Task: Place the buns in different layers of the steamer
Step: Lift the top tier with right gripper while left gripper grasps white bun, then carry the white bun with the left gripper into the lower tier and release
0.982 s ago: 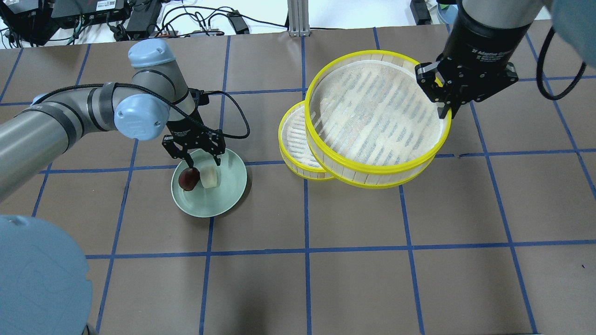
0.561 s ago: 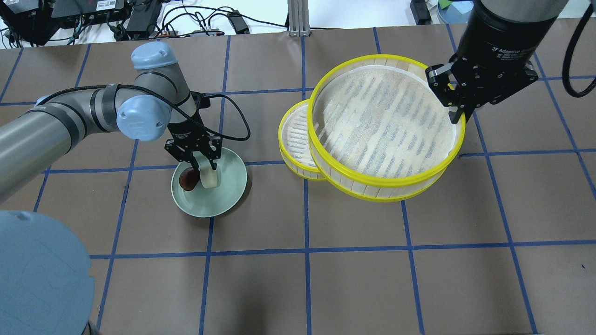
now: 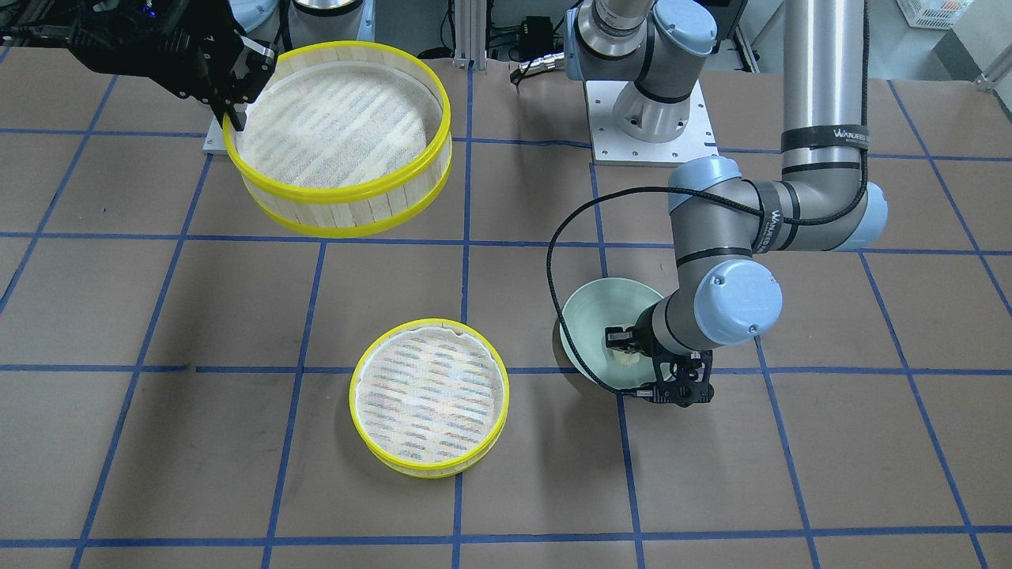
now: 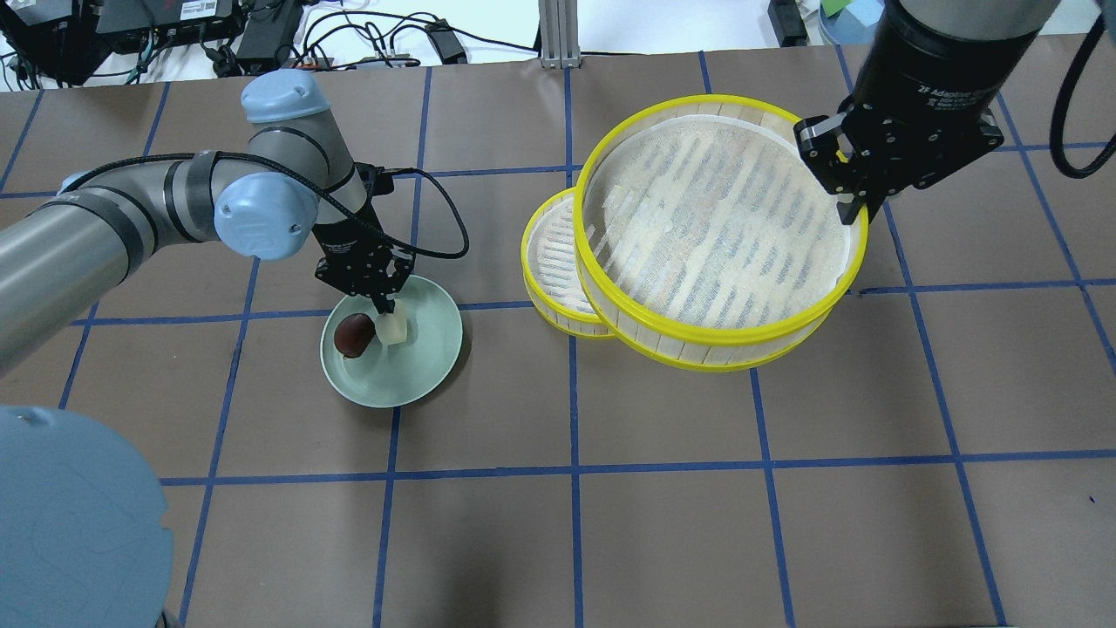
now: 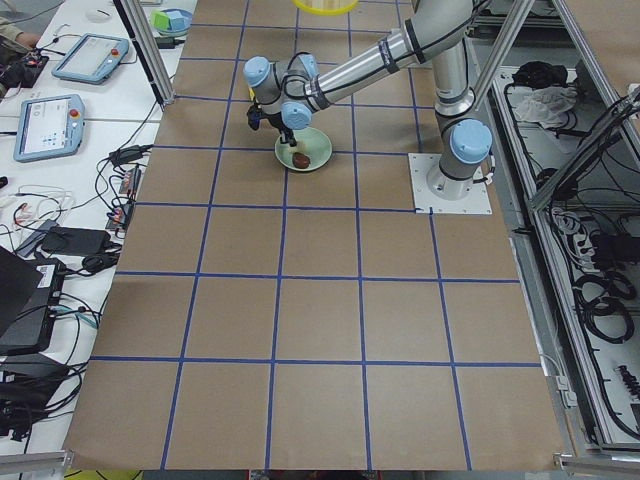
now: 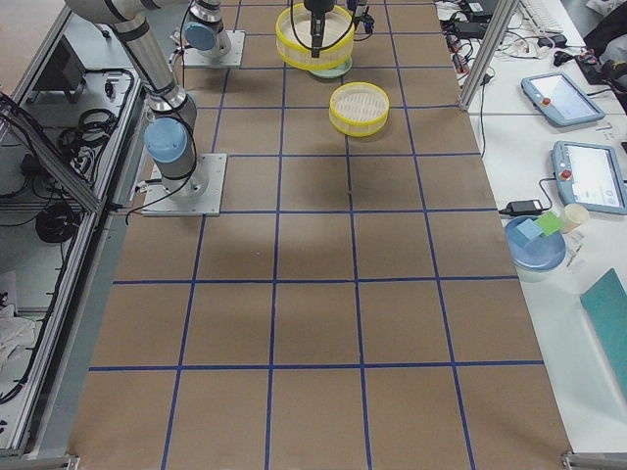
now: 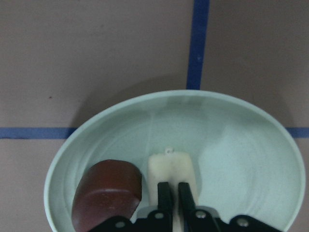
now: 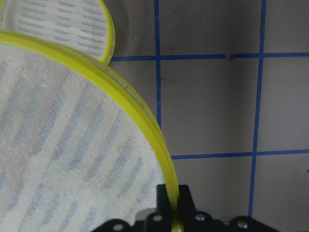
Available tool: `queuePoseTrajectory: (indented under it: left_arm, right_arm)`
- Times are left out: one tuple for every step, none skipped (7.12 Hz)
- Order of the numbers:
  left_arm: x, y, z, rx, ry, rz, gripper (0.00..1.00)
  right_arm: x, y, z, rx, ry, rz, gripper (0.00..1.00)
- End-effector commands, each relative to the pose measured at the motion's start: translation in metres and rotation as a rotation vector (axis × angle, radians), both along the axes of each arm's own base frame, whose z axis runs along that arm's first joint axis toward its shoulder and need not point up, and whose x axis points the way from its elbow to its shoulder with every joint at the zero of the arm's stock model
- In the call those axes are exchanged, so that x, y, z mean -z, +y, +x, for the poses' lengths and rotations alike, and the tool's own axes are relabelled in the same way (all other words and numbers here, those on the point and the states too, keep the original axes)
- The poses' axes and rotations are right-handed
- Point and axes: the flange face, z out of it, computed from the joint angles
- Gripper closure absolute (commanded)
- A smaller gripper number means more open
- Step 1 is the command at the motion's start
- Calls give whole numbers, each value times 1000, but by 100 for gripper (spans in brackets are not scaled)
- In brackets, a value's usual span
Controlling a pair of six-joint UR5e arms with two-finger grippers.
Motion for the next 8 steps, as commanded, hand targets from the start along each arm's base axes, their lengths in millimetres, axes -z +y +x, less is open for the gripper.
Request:
queuePoseTrajectory:
  left_arm:
    - [-28, -7, -3, 6, -1, -57, 100]
    - [-48, -13, -7, 10, 10, -99, 100]
    - [-67, -19, -13, 10, 43, -135, 100]
    - [-80, -17, -34, 41, 52, -156, 100]
    - [-95, -19, -57, 54, 89, -194, 100]
    - [-106, -23, -72, 47, 185, -217, 100]
    - [-105, -26, -88, 27, 232, -248, 100]
    - [-111, -26, -116, 33, 297, -309, 100]
  right_arm:
    - [2, -1, -2, 2, 2, -6, 100]
    - [2, -1, -3, 0, 25, -5, 100]
    - [3, -1, -6, -1, 45, -1, 100]
    - [3, -1, -6, -3, 45, -1, 100]
    - [3, -2, -6, -3, 44, -1, 100]
    - [3, -2, -6, -3, 44, -1, 100]
    - [3, -2, -6, -3, 45, -1, 100]
    - [3, -2, -7, -5, 59, -3, 100]
